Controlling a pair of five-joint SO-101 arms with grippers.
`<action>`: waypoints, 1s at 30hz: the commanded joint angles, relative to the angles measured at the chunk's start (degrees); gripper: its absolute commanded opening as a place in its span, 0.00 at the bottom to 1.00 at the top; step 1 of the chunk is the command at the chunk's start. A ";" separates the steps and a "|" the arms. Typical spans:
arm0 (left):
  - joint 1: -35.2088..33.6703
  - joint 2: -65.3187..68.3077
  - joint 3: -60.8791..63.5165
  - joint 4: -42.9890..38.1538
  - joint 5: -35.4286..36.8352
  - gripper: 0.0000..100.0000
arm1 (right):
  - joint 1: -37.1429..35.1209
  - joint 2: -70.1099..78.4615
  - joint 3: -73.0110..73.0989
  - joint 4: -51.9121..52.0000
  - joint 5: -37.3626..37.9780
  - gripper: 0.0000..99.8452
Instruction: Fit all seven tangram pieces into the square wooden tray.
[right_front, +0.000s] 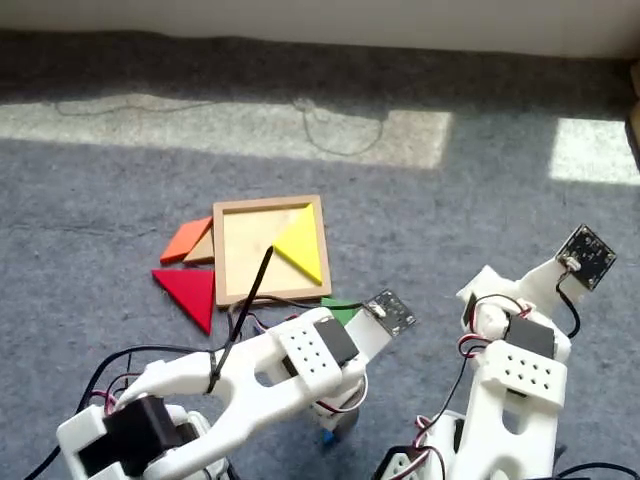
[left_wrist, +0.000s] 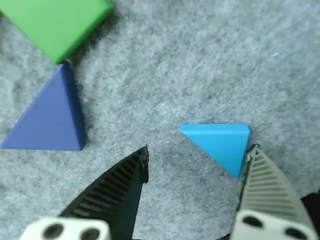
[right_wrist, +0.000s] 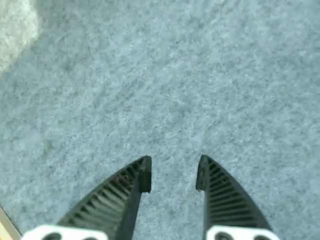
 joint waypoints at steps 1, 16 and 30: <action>-0.57 3.12 -4.53 -0.35 0.00 0.30 | 0.66 -1.63 -0.31 -1.54 -0.26 0.16; -9.10 13.41 -15.69 4.57 -5.19 0.22 | 0.66 -1.63 -0.31 -1.54 -0.18 0.16; -9.63 5.58 -30.46 25.85 -16.97 0.11 | 0.48 -1.63 0.13 -8.31 -0.18 0.16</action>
